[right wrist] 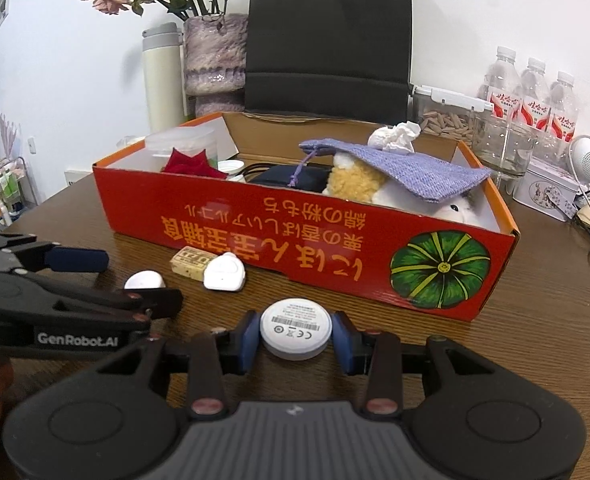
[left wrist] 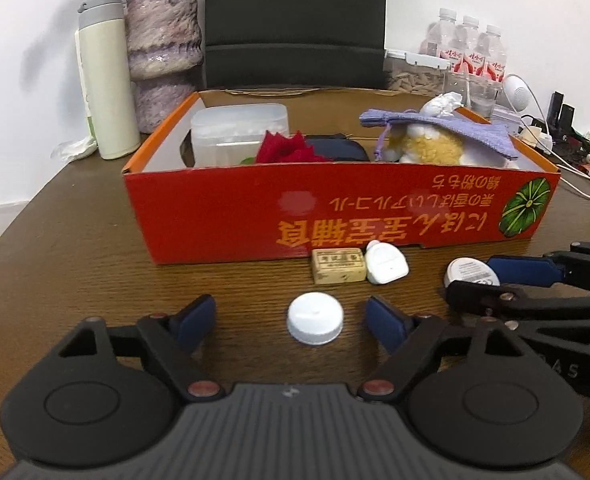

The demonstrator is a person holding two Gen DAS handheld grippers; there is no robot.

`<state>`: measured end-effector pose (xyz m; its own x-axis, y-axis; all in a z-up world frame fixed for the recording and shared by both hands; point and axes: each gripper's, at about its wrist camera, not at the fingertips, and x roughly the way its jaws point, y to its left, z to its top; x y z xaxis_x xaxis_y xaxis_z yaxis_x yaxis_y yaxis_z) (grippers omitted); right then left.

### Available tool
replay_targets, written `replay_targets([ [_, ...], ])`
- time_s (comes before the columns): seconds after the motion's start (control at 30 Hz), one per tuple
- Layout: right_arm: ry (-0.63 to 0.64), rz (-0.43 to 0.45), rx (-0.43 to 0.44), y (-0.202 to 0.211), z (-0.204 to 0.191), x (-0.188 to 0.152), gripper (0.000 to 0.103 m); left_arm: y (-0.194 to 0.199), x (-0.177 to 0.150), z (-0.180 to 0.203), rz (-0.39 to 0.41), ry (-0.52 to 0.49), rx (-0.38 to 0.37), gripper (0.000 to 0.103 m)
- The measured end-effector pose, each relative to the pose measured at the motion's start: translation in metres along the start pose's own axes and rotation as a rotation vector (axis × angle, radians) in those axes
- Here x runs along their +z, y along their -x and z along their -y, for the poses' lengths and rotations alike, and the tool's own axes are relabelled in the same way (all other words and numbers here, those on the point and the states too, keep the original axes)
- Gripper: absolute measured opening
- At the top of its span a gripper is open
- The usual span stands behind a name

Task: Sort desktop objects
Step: 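Grasp the white puck with the right gripper while the left grasps a white cap, then carry the white puck and white cap into the box and open both grippers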

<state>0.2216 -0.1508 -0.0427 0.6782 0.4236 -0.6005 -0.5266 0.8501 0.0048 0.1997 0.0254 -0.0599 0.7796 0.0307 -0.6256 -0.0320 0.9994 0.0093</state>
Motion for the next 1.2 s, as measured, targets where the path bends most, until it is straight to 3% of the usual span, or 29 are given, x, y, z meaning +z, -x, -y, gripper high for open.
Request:
replay_targets([
  [0.03, 0.000, 0.000, -0.002, 0.000, -0.001, 0.000, 0.038, 0.000, 0.000, 0.001, 0.002, -0.002, -0.001, 0.080],
  [0.2, 0.002, 0.000, -0.003, 0.000, -0.001, 0.000, 0.038, 0.004, 0.000, 0.007, 0.023, -0.026, -0.032, 0.046],
  [0.33, 0.002, 0.000, -0.004, 0.000, -0.001, 0.000, 0.038, 0.005, -0.001, 0.011, 0.030, -0.043, -0.055, 0.029],
  [0.63, -0.001, 0.001, 0.001, 0.001, -0.002, -0.001, 0.038, 0.008, -0.004, 0.009, 0.037, -0.034, -0.055, 0.029],
  [0.8, -0.030, 0.017, 0.031, 0.005, -0.004, -0.002, 0.038, 0.019, -0.006, 0.004, 0.093, -0.011, -0.027, 0.029],
  [1.0, -0.016, 0.120, 0.060, 0.027, -0.010, 0.007, 0.038, 0.044, 0.003, 0.008, 0.201, -0.020, -0.041, 0.029],
  [1.2, -0.021, 0.241, 0.031, 0.049, -0.007, 0.024, 0.038, 0.065, 0.025, 0.010, 0.318, -0.028, -0.038, 0.029],
])
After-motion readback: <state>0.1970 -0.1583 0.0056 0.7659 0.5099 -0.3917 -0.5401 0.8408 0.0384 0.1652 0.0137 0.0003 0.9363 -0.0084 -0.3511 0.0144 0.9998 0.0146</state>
